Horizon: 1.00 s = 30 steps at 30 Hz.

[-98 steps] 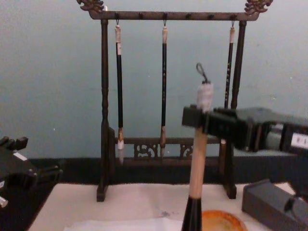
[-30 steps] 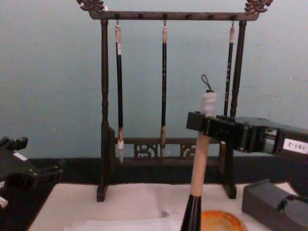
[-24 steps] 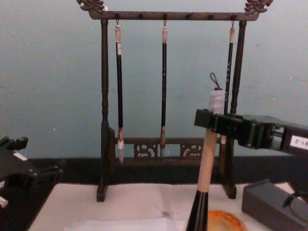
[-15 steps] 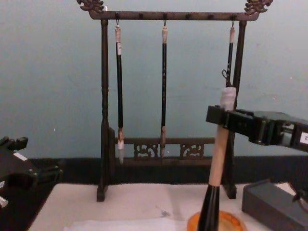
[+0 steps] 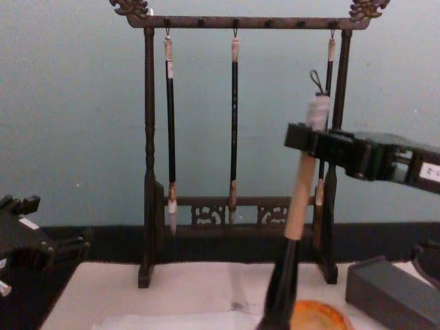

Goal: Pick up the brush from the inkstone, write on the paper, then place the brush back to its original position.

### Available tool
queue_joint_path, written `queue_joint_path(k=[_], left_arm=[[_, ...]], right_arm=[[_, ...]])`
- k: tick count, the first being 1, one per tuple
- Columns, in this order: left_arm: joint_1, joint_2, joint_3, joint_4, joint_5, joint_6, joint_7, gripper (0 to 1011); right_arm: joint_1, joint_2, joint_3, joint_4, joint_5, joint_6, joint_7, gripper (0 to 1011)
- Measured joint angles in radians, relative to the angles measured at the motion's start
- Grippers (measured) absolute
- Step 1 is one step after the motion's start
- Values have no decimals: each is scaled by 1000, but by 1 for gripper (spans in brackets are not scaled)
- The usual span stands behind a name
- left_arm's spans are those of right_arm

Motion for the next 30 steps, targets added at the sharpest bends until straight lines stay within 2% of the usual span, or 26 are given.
queue_joint_path(k=[12, 20, 26, 30], left_arm=[[0, 0, 0, 0, 0, 0, 0, 1010], [0, 0, 0, 0, 0, 0, 0, 1010], [0, 0, 0, 0, 0, 0, 0, 1010], [0, 0, 0, 0, 0, 0, 0, 1010]], right_arm=[[0, -19, -47, -6, -8, 11, 12, 162], [-4, -20, -49, 17, -29, 6, -1, 162], [-7, -22, -38, 34, -49, -5, -15, 162], [-10, -22, -31, 41, -77, -20, -26, 162]])
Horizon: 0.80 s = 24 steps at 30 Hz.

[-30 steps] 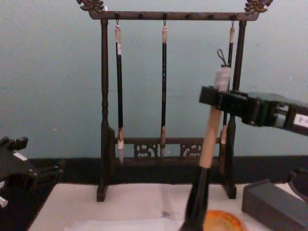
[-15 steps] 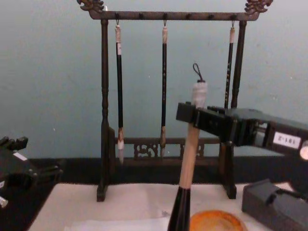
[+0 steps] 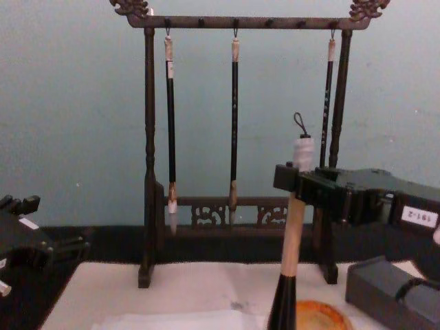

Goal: Pick up the brush from the inkstone, write on the paper, then place the brush back to its original position.

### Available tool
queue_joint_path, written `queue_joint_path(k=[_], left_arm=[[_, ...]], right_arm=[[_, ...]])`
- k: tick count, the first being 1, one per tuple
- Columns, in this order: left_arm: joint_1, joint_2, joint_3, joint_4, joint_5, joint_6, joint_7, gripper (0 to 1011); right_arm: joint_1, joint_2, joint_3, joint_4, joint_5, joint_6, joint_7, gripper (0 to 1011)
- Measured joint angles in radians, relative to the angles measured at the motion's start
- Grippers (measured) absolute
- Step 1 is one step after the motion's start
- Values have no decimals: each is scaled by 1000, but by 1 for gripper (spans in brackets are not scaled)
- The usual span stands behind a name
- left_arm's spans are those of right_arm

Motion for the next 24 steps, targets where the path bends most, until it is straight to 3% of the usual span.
queue_joint_path(k=[4, 10, 24], left_arm=[[0, 0, 0, 0, 0, 0, 0, 1010], [0, 0, 0, 0, 0, 0, 0, 1009], [0, 0, 0, 0, 0, 0, 0, 1010]], right_arm=[[-2, -3, 11, 4, -34, -16, -12, 162], [-6, -11, 30, 5, -50, -19, -16, 162], [-12, -19, 51, -7, -28, -4, 7, 162]])
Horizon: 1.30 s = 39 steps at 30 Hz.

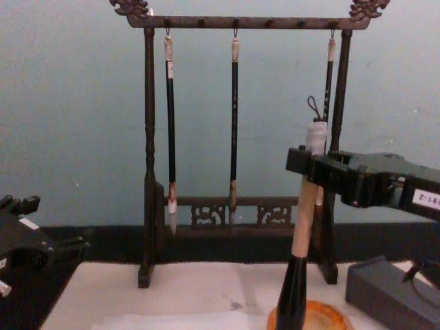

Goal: Pick up the brush from the inkstone, write on the paper, then place the brush back to its original position.

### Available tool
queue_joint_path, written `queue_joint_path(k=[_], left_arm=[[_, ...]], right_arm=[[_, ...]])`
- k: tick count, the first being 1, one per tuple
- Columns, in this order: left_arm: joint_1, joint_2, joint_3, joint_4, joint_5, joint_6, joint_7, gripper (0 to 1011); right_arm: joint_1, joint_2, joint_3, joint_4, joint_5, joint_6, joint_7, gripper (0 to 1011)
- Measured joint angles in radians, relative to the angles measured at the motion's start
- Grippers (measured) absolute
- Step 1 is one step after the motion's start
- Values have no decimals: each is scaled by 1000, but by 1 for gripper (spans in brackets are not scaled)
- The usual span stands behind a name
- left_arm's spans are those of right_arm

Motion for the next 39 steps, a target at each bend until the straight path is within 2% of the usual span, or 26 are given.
queue_joint_path(k=[5, 12, 16, 29, 32, 33, 34, 36, 37, 38, 39], left_arm=[[0, 0, 0, 0, 0, 0, 0, 1010], [0, 0, 0, 0, 0, 0, 0, 1010], [0, 0, 0, 0, 0, 0, 0, 1010], [0, 0, 0, 0, 0, 0, 0, 1010], [0, 0, 0, 0, 0, 0, 0, 1010], [0, 0, 0, 0, 0, 0, 0, 1009], [0, 0, 0, 0, 0, 0, 0, 1009], [0, 0, 0, 0, 0, 0, 0, 1010], [0, 0, 0, 0, 0, 0, 0, 1010], [0, 0, 0, 0, 0, 0, 0, 1010], [0, 0, 0, 0, 0, 0, 0, 1010]], right_arm=[[1, -5, 15, -5, 33, 15, 0, 162], [17, -2, 62, -21, 120, 48, -13, 162], [25, 6, 71, -27, 141, 50, -17, 162], [34, 17, 66, -30, 180, 47, -33, 162], [32, 15, 79, -24, 212, 60, -47, 162], [30, 13, 90, -17, 239, 74, -54, 162], [30, 13, 90, -17, 239, 74, -54, 162], [21, 8, 118, 1, 317, 113, -72, 162], [21, 8, 118, 1, 317, 113, -72, 162], [16, 5, 133, 13, 356, 132, -83, 162], [12, 4, 141, 20, 378, 143, -89, 162]])
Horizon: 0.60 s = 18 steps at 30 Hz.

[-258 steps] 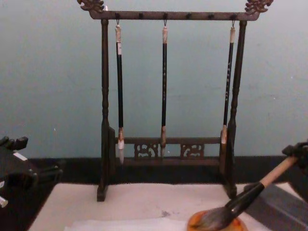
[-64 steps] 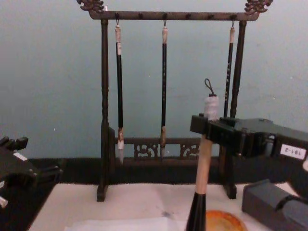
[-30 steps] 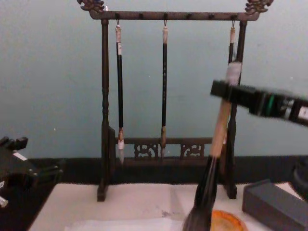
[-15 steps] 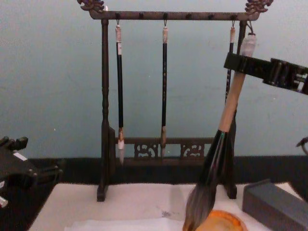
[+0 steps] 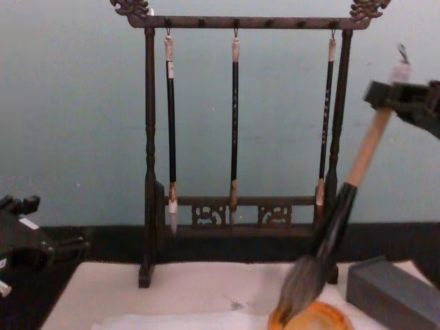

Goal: Pick up the brush from the inkstone, write on the paper, then place the brush back to its original position.

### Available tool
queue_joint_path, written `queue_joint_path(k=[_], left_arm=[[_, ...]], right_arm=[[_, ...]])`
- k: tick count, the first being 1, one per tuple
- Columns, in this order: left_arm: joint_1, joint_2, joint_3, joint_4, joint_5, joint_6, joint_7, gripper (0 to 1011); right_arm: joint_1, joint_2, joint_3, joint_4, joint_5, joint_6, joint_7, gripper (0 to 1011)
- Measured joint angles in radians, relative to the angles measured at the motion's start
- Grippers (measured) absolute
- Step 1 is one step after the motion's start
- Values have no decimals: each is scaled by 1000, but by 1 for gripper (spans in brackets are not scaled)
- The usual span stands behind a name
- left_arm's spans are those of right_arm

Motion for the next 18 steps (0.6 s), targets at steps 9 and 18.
queue_joint_path(k=[9, 18], left_arm=[[0, 0, 0, 0, 0, 0, 0, 1010], [0, 0, 0, 0, 0, 0, 0, 1010]], right_arm=[[-20, -28, 95, 85, 244, 134, -106, 162], [8, -51, 104, 181, 339, 180, -179, 162]])
